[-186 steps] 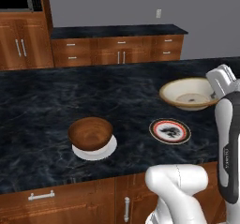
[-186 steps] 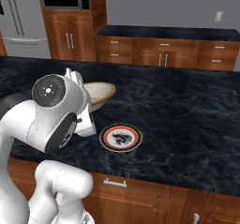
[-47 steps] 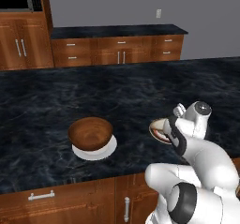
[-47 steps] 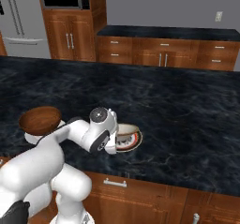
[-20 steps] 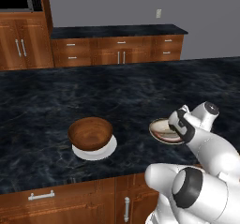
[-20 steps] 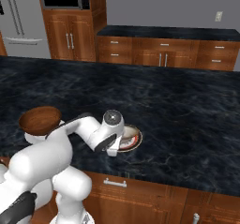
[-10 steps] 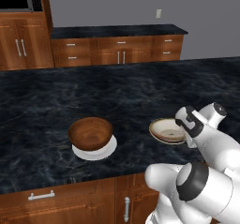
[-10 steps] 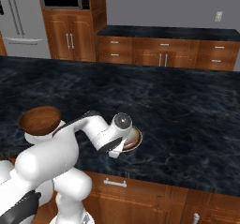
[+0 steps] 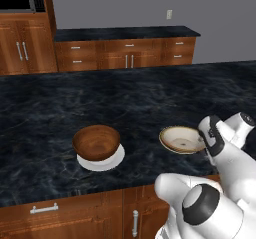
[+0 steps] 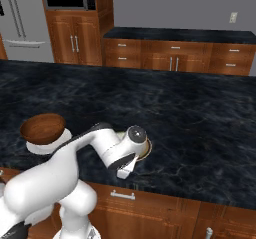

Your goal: Move the bowls from the cabinet to the plates on the dining table.

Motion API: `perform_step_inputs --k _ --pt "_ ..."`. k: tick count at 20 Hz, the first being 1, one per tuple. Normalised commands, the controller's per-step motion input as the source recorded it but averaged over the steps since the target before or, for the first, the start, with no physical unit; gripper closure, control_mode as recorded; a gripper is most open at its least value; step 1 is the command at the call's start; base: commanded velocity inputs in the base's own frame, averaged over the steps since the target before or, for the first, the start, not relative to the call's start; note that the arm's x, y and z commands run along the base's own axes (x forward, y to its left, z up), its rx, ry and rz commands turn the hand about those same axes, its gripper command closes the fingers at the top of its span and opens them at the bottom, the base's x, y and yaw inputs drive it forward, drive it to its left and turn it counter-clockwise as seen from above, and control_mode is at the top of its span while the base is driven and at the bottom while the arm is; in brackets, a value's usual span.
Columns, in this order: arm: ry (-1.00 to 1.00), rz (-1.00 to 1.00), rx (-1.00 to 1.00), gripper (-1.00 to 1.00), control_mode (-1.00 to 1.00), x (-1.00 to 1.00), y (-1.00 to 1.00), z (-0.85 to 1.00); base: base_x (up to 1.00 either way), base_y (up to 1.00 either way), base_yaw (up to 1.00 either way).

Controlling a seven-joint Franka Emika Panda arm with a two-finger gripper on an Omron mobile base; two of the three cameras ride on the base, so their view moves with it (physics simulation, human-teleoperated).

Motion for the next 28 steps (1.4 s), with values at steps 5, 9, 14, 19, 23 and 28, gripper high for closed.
perform_step_inputs --k 5,9,14,19,23,28 --pt "0.01 0.00 -0.03 -1.00 -1.00 -0.31 0.00 0.12 0.00 0.00 0.00" --pt "0.00 0.05 -0.13 -1.00 -1.00 -0.31 0.03 0.43 0.00 0.00 0.00" --pt "0.00 0.15 -0.19 -1.00 -1.00 -0.32 0.37 0.79 0.00 0.00 0.00" --pt "0.00 0.14 -0.18 -1.00 -1.00 -0.34 0.45 0.84 0.00 0.00 0.00" --pt "0.00 0.12 -0.13 -1.00 -1.00 -0.43 0.44 0.76 0.00 0.00 0.00" --pt "0.00 0.11 -0.09 -1.00 -1.00 -0.50 0.40 0.70 0.00 0.00 0.00"
